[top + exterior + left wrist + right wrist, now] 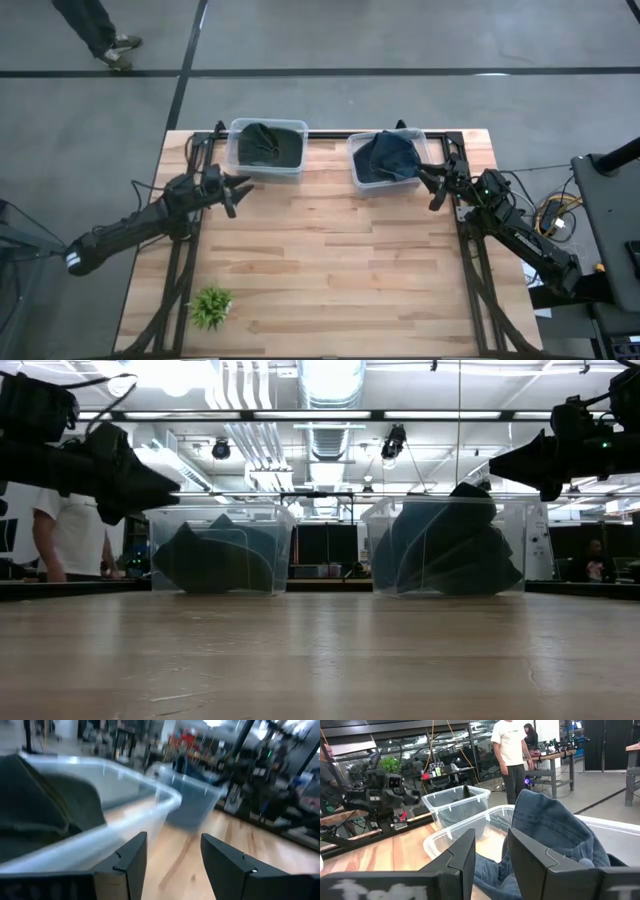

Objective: Pick & Place hat
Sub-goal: Return to Home Position

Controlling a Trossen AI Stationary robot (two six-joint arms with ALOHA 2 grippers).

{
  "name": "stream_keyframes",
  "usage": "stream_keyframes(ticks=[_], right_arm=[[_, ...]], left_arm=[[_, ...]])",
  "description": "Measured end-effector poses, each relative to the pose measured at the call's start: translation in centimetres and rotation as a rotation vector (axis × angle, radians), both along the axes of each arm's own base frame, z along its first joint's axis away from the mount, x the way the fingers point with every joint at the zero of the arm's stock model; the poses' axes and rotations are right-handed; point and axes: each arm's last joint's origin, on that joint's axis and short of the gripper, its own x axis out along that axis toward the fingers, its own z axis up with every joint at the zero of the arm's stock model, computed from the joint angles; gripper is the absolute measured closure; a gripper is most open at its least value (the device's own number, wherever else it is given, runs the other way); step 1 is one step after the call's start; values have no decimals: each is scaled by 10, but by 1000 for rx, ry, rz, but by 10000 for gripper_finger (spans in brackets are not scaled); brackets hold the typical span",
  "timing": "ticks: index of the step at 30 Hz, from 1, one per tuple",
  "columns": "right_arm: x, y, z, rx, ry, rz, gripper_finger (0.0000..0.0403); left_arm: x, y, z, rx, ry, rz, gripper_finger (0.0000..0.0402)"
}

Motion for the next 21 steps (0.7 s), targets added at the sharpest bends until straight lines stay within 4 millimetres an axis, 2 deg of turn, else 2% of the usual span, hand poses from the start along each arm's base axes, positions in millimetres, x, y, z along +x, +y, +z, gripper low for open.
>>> stream_keyframes(ticks=[5,10,21], right_arm=[[1,-1,-9,12,13,-1,291],[1,-1,-8,1,1,-4,291],[1,-1,-8,-2,-3,-5,291]], left_arm=[[-7,-4,11,67,-115,3,223],[-8,-5,17,102,-178,-1,223],[-8,-5,16,96,-167,0,223]])
